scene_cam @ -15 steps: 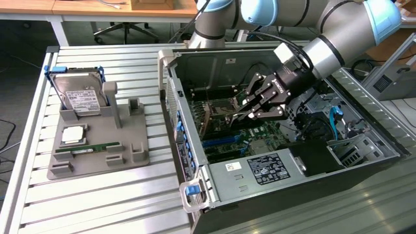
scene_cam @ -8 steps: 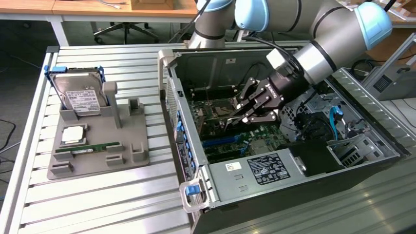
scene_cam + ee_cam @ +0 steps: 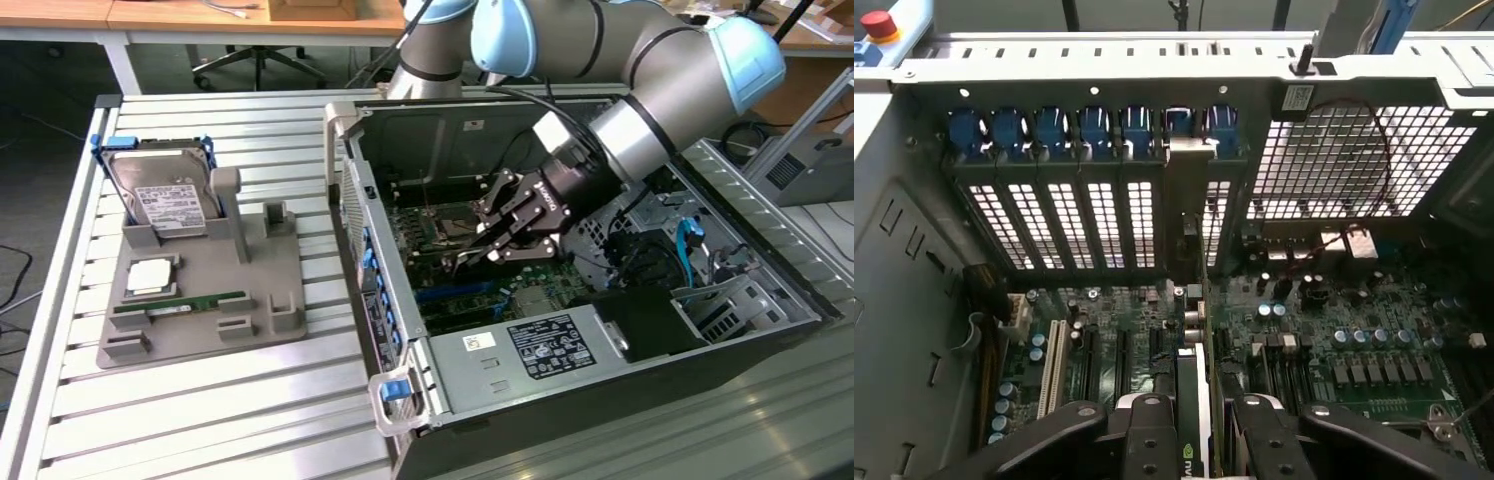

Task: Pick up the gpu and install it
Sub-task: 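Press down on the gpu until it lock into place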

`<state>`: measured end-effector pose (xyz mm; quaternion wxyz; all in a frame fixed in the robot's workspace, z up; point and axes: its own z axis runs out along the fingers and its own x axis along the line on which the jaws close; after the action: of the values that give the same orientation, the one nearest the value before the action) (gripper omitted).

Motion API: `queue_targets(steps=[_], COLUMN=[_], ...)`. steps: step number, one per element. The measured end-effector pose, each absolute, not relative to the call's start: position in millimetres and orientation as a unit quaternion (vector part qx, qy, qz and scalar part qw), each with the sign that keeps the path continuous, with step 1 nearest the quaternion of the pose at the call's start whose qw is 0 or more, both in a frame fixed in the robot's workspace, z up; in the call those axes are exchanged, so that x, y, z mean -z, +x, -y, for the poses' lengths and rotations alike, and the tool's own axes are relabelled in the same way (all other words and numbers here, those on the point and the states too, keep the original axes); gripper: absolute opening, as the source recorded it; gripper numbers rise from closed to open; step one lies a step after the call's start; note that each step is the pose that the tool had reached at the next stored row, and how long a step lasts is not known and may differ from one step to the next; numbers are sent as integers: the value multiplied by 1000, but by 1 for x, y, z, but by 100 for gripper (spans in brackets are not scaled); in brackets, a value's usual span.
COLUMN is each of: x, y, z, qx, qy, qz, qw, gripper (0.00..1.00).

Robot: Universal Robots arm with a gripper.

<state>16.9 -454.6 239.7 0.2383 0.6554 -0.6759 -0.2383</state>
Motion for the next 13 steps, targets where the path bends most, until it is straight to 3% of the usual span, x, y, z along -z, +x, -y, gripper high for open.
queue_targets(steps=[13], x=[-228], y=[4], z=[456], qx=[236], qy=[655], qz=[677], qw=[240], gripper=[27])
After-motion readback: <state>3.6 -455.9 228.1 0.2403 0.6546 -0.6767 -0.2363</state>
